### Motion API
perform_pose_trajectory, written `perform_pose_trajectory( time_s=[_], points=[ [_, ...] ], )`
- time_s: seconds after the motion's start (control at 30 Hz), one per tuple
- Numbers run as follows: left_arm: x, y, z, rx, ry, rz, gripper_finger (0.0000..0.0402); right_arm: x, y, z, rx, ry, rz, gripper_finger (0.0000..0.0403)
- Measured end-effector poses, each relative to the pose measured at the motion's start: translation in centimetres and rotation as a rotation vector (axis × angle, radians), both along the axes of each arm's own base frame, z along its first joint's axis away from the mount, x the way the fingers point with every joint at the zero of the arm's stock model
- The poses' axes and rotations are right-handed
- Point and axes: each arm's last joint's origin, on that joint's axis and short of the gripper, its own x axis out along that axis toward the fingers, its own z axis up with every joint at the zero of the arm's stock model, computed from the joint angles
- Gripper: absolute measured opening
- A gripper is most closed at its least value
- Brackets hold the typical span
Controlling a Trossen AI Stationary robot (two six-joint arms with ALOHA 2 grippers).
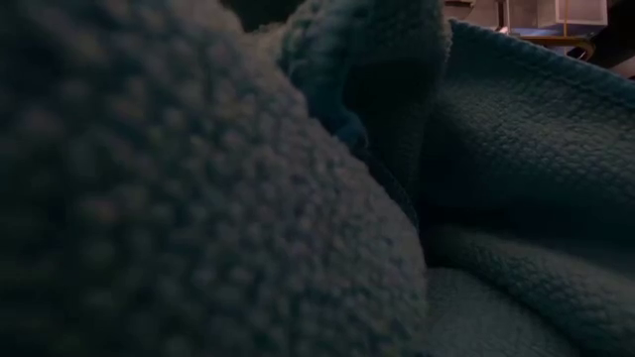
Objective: Sort microfiber towel by color & place in baskets
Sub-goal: Put the bottom left light blue microfiber cloth into the left transparent bin
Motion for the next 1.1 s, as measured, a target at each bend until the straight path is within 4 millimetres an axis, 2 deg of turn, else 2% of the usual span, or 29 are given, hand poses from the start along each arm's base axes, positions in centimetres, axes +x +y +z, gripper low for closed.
perform_pose_trajectory(
  time_s=[0.17, 0.37, 0.67, 0.9, 1.1],
  points=[
    [-0.3, -1.9, -1.0, -0.179, 0.199, -0.074, 0.0099, -0.3, 0.0, -0.3, 0.003, 0.041, 0.004, 0.0254],
    [-1.3, -4.2, -2.5, -0.253, 0.412, -0.007, 0.0099, -0.4, 0.6, -0.4, 0.000, 0.053, 0.021, 0.0254],
    [-2.6, -6.6, -4.8, -0.221, 0.563, 0.028, 0.0099, -0.6, 2.8, -0.4, -0.002, 0.053, 0.087, 0.0254],
    [-2.6, -7.0, -6.7, -0.146, 0.626, 0.049, 0.0099, -0.8, 3.8, -0.4, -0.007, 0.051, 0.118, 0.0254],
    [-2.7, -6.9, -8.1, -0.063, 0.688, 0.080, 0.0099, -0.7, 3.8, -0.4, -0.011, 0.050, 0.116, 0.0254]
  ],
)
